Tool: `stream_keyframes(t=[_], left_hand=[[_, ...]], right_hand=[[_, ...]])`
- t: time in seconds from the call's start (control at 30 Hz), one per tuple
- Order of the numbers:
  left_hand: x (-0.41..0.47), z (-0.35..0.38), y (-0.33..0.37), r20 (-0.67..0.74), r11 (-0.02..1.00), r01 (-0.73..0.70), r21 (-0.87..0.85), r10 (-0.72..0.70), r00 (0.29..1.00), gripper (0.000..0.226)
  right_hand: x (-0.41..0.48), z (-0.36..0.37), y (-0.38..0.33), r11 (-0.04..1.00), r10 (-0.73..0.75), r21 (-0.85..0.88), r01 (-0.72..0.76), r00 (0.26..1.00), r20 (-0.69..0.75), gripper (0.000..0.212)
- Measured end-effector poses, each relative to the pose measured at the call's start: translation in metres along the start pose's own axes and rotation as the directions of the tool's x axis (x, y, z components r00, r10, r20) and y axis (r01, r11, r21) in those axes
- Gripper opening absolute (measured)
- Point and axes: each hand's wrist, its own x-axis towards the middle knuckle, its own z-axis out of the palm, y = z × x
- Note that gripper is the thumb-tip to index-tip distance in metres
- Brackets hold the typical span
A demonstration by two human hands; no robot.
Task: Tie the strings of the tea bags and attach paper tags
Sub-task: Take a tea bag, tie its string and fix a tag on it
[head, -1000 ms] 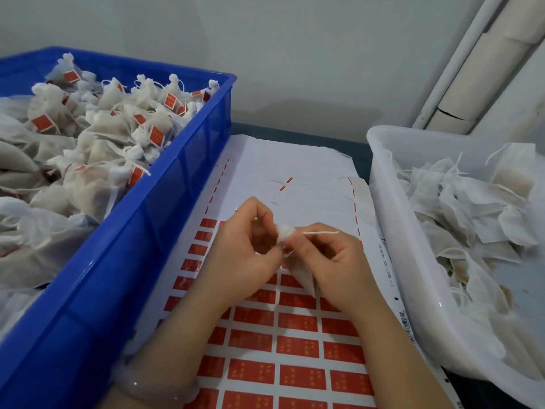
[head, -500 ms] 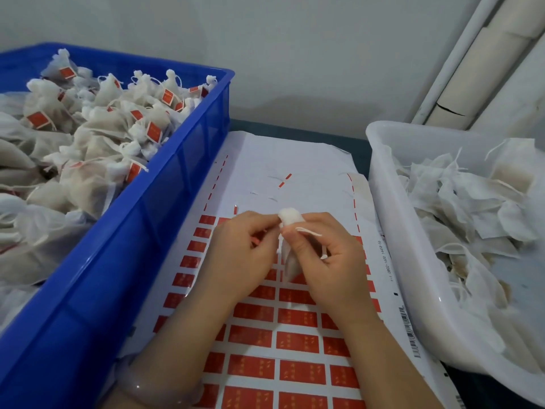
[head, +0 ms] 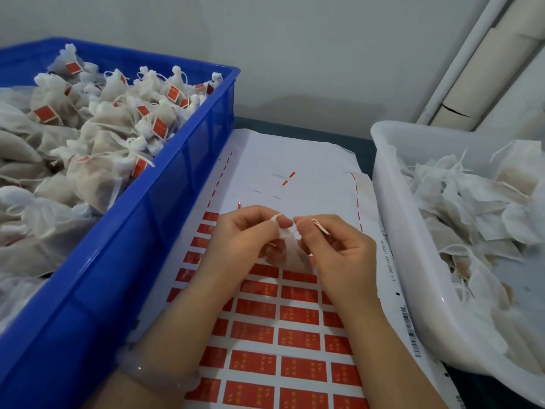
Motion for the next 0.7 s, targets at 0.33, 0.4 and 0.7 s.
stream_keyframes(t=[0.33, 0.4, 0.7], left_hand=[[-0.002, 0.0021, 0.0028, 0.273, 0.996, -0.008, 0.084, -0.016, 0.962, 0.015], [-0.0016, 0.0009, 0.0014, 0.244, 0.996, -0.051, 0.068, 0.033, 0.969, 0.015], [-0.0036, 0.0003, 0.0032, 0.235, 0.985, -0.151, -0.087, 0.167, 0.958, 0.012]], right_hand=[[-0.0002, 0.0003, 0.0046, 0.999, 0.027, 0.023, -0.027, 0.999, -0.022, 0.008], [-0.0001, 0.0012, 0.0055, 0.999, 0.04, 0.033, -0.04, 0.999, -0.011, 0.01], [0.0005, -0.0042, 0.0032, 0.961, 0.151, 0.19, -0.203, 0.954, 0.258, 0.022]])
